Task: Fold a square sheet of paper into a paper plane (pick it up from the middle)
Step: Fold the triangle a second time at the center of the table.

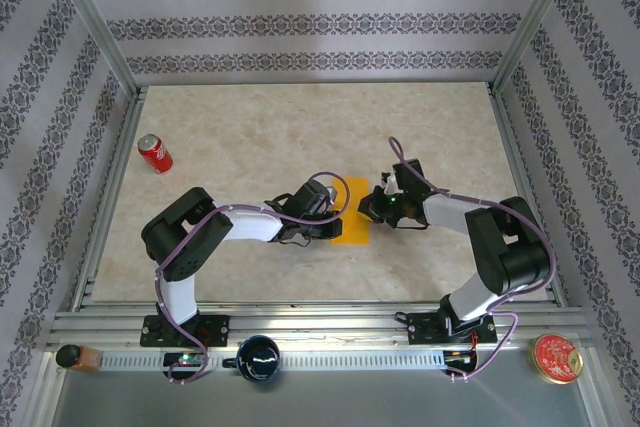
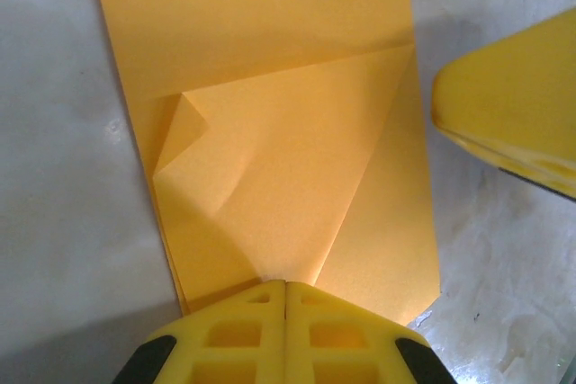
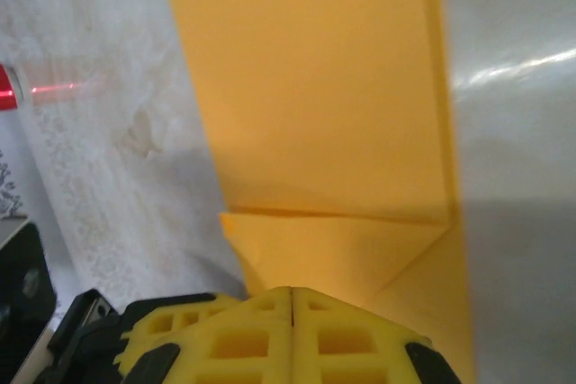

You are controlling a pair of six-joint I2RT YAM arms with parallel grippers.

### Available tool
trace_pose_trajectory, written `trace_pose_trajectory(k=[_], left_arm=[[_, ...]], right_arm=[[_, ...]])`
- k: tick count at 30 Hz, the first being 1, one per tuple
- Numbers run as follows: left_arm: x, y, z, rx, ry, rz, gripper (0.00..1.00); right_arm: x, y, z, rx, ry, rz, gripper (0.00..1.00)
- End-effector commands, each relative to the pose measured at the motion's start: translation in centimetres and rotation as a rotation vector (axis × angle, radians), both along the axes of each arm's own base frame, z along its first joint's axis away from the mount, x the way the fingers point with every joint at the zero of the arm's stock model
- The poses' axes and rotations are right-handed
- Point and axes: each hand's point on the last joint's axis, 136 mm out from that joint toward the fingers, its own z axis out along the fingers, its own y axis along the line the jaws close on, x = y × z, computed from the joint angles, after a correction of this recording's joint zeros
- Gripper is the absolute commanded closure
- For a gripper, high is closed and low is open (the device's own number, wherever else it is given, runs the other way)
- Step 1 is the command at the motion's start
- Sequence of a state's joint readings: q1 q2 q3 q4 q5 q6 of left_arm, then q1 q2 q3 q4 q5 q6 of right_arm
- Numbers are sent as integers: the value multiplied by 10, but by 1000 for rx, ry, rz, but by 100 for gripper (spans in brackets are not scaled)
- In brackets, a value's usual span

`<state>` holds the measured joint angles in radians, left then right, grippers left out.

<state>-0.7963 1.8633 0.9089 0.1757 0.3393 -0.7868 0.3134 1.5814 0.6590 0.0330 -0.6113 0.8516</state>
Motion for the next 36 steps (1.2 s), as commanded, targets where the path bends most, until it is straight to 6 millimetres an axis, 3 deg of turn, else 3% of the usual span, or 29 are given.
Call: trace_pose_trajectory(k=[1, 9, 18, 24, 29, 36], left_arm=[[-23, 31, -38, 129, 121, 23, 98], [-19, 29, -32, 123, 106, 17, 98], [-21, 31, -34, 130, 113, 11, 99], [-23, 34, -36, 145, 111, 8, 99], [-23, 34, -36, 146, 112, 6, 99], [-23, 34, -36, 141, 112, 8, 99]], right_arm=[[-11, 11, 0, -5, 7, 57, 97], [-37, 29, -23, -18, 80, 136, 100], [-41, 10, -49, -127, 144, 96, 100], [-27, 0, -36, -107, 111, 37, 100], [-18, 14, -5, -14, 36, 64, 100], [-20, 24, -15, -40, 62, 80, 100]])
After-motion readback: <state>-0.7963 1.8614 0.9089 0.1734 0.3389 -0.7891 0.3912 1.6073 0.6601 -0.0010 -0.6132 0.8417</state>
